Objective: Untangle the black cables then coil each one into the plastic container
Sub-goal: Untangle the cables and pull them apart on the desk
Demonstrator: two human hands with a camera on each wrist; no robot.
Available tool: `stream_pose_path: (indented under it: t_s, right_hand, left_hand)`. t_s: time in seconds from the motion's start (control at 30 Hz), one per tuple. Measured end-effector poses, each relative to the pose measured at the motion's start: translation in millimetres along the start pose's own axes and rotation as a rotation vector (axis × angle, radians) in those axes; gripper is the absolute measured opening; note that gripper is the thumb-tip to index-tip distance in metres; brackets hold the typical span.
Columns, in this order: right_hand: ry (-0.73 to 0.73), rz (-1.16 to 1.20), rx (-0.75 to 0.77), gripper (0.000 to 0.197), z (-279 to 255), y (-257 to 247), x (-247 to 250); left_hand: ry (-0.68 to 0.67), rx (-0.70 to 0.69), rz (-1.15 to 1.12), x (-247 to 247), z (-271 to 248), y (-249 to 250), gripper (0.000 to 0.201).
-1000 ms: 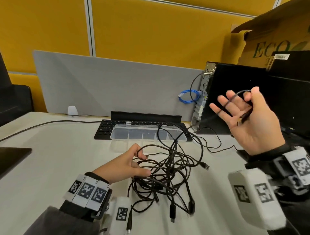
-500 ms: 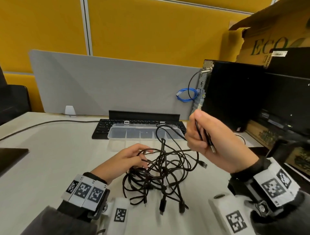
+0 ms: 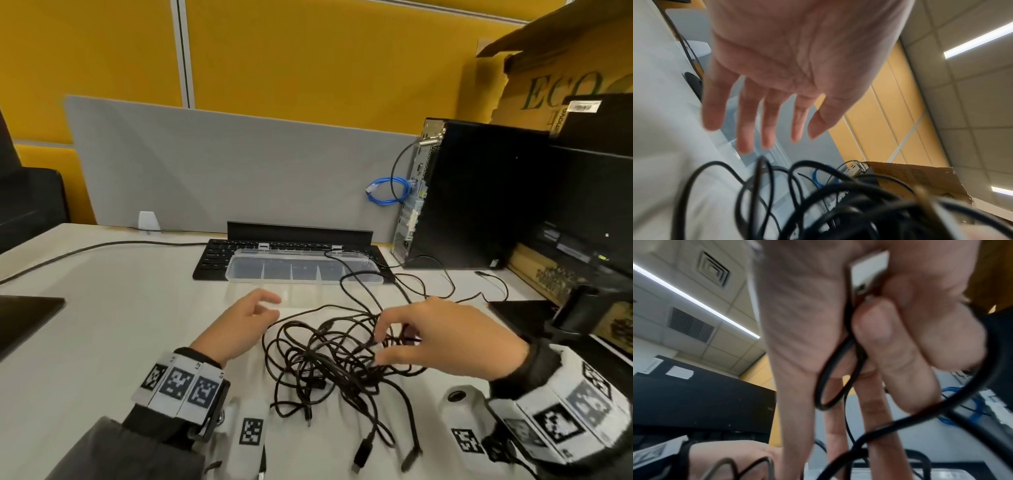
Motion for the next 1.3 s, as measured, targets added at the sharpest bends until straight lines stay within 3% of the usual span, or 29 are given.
stream_pose_path:
  t_s: [0.13, 0.23, 0.33, 0.53, 0.7, 0.77, 0.83, 0.93, 1.03, 1.1, 1.3]
  right_hand:
    - [0.003, 0.008, -0.049, 0.010, 7.6, 17.0, -9.1]
    - [0.006, 0.006, -0.081, 0.014, 11.7, 25.9, -20.6]
    - [0.069, 0.052, -0.059, 0.013, 14.7, 28.5, -30.8]
    - [0.260, 0.192, -0.036, 0.018, 12.8, 29.6, -32.2]
    - [0.408, 0.269, -0.040, 0.023, 13.5, 36.0, -28.6]
    - [0.385, 0.277, -0.051, 0.020, 14.2, 37.4, -28.4]
    - [0.267, 0.272, -0.038, 0.011, 15.6, 36.1, -29.5]
    - [0.122, 0.386, 0.085, 0.036, 16.0, 22.9, -19.7]
    - [0.193, 0.602, 0.220, 0.050, 16.9, -9.6, 1.2]
    - [0.180, 0.619, 0.269, 0.061, 21.0, -36.0, 4.7]
    - [0.194, 0.489, 0.280, 0.047, 50.5, -63.6, -7.0]
  left_hand:
    - [-0.189, 0.091, 0.016, -6.4, -5.1, -2.4, 0.020]
    - [-0.310, 0.096, -0.013, -16.5, -6.6, 0.5, 0.024]
    - [-0.341, 0.050, -0.078, -29.0, -5.1, 1.8, 0.022]
    - [-0.123, -0.077, -0.321, -22.3, 0.0, 5.0, 0.010]
    - [-0.019, -0.194, -0.424, -14.9, -0.7, 11.9, 0.028]
    - [-0.001, -0.222, -0.495, -12.5, -1.8, 14.9, 0.031]
    - [-0.003, -0.267, -0.529, -11.4, -3.5, 19.0, 0.032]
    - [-0.009, -0.334, -0.471, -8.8, -5.5, 24.8, 0.034]
    - [-0.058, -0.401, -0.441, -8.7, -8.4, 31.3, 0.033]
    - [-0.088, -0.436, -0.438, -8.9, -10.9, 36.4, 0.034]
    - [0.140, -0.407, -0.368, 6.0, -9.9, 32.7, 0.015]
Point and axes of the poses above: each hand's wrist, its own z-axis towards the middle knuckle, its own x-axis out of the back of the hand, y = z × x, the point moved 3 cm from there along z, towards the middle knuckle, and after that the axes turned 14 degrees about -x, right-handed, at the moved point
